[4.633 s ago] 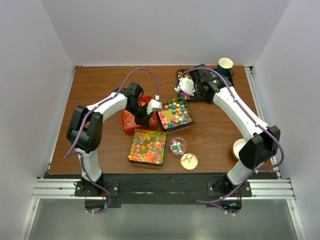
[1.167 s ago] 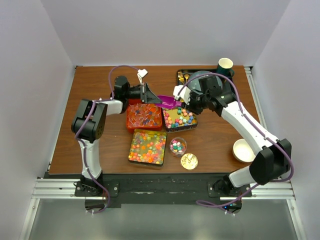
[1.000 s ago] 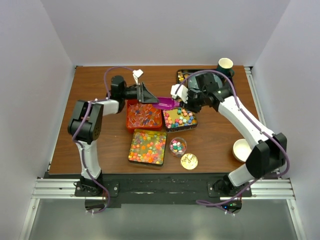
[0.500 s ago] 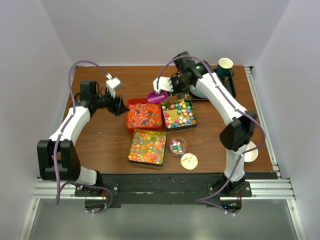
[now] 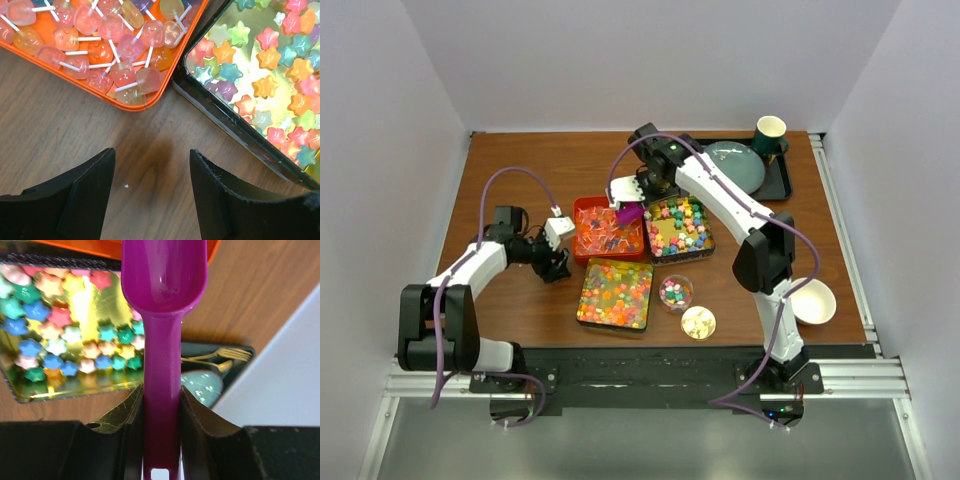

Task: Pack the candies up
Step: Scoop the fake candies from the storage box.

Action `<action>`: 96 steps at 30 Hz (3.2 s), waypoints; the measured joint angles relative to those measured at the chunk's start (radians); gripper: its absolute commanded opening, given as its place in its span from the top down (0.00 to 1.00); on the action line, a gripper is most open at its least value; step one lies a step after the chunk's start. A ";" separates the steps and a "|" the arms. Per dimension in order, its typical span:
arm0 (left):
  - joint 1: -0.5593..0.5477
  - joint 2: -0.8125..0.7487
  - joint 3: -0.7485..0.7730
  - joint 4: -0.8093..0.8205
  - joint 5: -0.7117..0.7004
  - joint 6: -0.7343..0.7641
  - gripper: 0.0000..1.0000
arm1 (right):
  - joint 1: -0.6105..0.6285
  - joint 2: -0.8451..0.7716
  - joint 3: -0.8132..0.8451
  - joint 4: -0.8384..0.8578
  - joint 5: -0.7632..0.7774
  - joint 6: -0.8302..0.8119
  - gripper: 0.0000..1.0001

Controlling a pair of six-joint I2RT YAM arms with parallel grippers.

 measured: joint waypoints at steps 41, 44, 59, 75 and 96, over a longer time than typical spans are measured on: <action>-0.035 0.100 -0.101 0.252 0.163 -0.046 0.47 | 0.168 0.042 -0.080 0.155 0.395 -0.089 1.00; -0.034 0.103 -0.107 0.265 0.164 -0.056 0.48 | 0.156 0.042 -0.082 0.159 0.406 -0.099 1.00; -0.034 0.124 -0.108 0.320 0.176 -0.125 0.50 | 0.141 -0.059 -0.251 0.221 0.408 -0.195 1.00; -0.035 0.138 -0.124 0.351 0.186 -0.154 0.50 | 0.128 -0.047 -0.219 0.237 0.442 -0.236 1.00; -0.034 0.175 -0.123 0.394 0.203 -0.207 0.50 | 0.143 0.059 -0.155 0.327 0.574 -0.428 1.00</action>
